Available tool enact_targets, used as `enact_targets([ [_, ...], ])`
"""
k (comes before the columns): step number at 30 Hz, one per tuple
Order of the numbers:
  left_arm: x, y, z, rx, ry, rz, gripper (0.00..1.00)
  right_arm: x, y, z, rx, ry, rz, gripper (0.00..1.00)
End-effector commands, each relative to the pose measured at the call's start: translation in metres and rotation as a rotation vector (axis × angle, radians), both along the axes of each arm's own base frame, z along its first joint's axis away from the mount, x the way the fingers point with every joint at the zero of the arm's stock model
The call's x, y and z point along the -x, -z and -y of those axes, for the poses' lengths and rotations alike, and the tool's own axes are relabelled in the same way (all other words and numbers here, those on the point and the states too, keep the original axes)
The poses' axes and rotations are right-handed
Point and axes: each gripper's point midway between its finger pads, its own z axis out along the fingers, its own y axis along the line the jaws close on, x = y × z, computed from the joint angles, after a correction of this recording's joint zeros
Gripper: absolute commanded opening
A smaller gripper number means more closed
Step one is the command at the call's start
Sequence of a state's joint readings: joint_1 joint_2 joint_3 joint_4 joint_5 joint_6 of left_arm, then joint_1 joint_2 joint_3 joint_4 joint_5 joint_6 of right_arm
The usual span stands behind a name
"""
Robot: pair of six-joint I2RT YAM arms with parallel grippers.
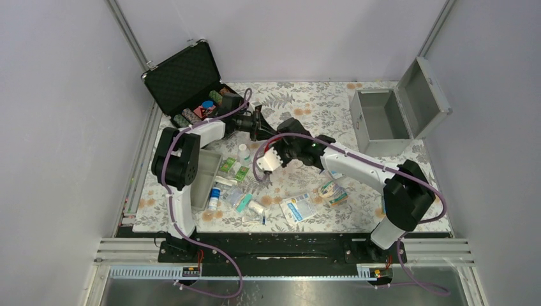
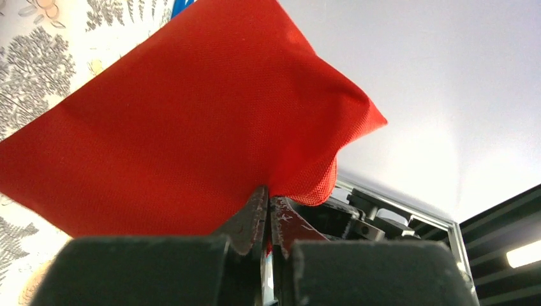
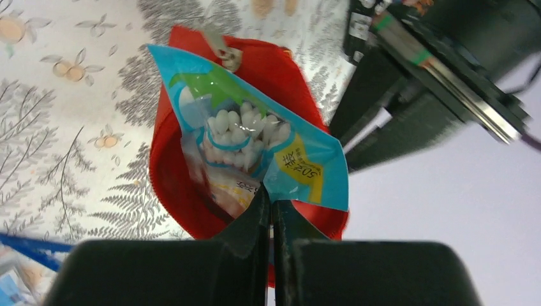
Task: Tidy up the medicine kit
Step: Place the medical item at the medicine pouch.
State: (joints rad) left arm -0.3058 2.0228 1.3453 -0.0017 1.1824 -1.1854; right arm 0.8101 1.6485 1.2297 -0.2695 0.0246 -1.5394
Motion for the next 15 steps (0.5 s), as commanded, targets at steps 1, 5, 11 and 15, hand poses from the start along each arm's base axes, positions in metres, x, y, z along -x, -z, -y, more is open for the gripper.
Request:
enact_targets([
  [1,0.021,-0.033,0.012,0.079,0.119,0.047,0.0,0.001,0.005,0.012,0.186,-0.142,0.113,0.0],
  [5,0.027,-0.032,0.01,0.078,0.119,0.026,0.0,-0.03,-0.003,0.004,0.136,-0.03,0.238,0.0],
  [11,0.035,-0.021,0.008,0.07,0.125,-0.017,0.0,-0.063,-0.019,-0.005,0.066,0.083,0.401,0.0],
  [15,0.035,-0.017,0.007,0.072,0.13,-0.031,0.0,-0.063,-0.055,-0.015,-0.097,0.104,0.456,0.0],
])
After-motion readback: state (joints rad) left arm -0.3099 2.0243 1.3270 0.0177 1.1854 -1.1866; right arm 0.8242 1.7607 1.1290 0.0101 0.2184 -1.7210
